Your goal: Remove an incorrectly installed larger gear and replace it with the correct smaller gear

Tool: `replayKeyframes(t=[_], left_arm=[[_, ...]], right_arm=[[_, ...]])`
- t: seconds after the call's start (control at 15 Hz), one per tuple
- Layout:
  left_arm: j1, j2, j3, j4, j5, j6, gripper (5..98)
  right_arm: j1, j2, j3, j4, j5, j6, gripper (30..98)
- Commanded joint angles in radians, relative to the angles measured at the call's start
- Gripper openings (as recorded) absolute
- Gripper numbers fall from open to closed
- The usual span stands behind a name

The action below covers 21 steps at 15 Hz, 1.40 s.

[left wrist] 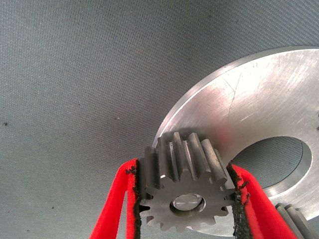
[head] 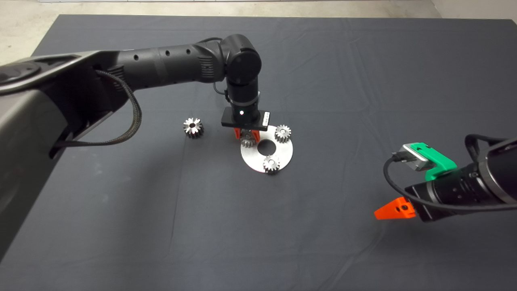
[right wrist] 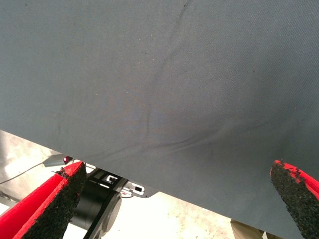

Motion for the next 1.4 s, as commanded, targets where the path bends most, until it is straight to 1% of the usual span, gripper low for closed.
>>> replayKeyframes(t=[0.0, 0.27, 0.33, 0.47, 0.53, 0.6, 0.73, 0.8, 0.87, 0.93, 1.0, 1.07, 1.13, 1.2, 1.27, 1.33], left_arm=[[-0.003, -0.008, 0.009, 0.005, 0.051, -0.002, 32.2], [-0.011, -0.008, 0.016, 0.005, 0.051, -0.002, 35.8], [-0.011, -0.008, 0.018, 0.005, 0.051, -0.002, 38.9], [-0.011, -0.006, 0.018, 0.005, 0.052, 0.001, 40.7], [-0.011, -0.006, 0.018, 0.005, 0.051, 0.001, 44.5], [-0.011, -0.006, 0.018, 0.005, 0.051, 0.001, 44.8], [-0.011, -0.006, 0.018, 0.005, 0.051, 0.001, 49.7], [-0.011, -0.006, 0.018, 0.005, 0.052, 0.001, 50.0], [-0.011, -0.006, 0.018, 0.005, 0.052, 0.000, 53.4], [-0.011, -0.006, 0.018, 0.003, 0.052, -0.002, 54.6], [-0.011, -0.005, 0.018, 0.003, 0.054, 0.000, 54.6], [-0.012, -0.005, 0.020, 0.003, 0.058, 0.000, 57.8], [-0.020, -0.006, 0.021, 0.002, 0.059, 0.000, 59.8], [-0.023, -0.005, 0.028, 0.002, 0.059, -0.002, 60.3], [-0.025, -0.006, 0.030, 0.002, 0.059, 0.000, 63.8], [-0.026, -0.006, 0.030, 0.002, 0.059, 0.000, 64.4]], right_arm=[[0.021, -0.003, 0.001, 0.018, 0.000, -0.004, 97.8], [0.021, -0.002, -0.001, 0.018, 0.000, -0.004, 97.8], [0.021, -0.002, -0.001, 0.018, 0.000, -0.004, 97.8], [0.020, 0.000, -0.002, 0.018, 0.001, -0.004, 97.8], [0.021, 0.001, -0.005, 0.018, 0.000, -0.004, 97.8], [0.019, 0.001, -0.008, 0.018, 0.002, -0.006, 97.8], [0.021, 0.001, -0.008, 0.019, 0.002, -0.009, 97.8], [0.020, 0.001, -0.008, 0.018, 0.002, -0.009, 97.8], [0.019, 0.000, -0.008, 0.018, 0.000, -0.009, 97.8], [0.020, 0.000, -0.008, 0.018, 0.000, -0.010, 97.8], [0.020, 0.000, -0.008, 0.018, 0.000, -0.010, 97.8], [0.019, -0.001, -0.008, 0.018, 0.000, -0.010, 97.8], [0.019, 0.000, -0.008, 0.018, 0.000, -0.010, 97.8], [0.019, -0.002, -0.008, 0.018, -0.001, -0.010, 97.8], [0.019, -0.003, -0.008, 0.018, -0.001, -0.010, 97.8], [0.019, -0.003, -0.008, 0.018, -0.001, -0.012, 97.8]])
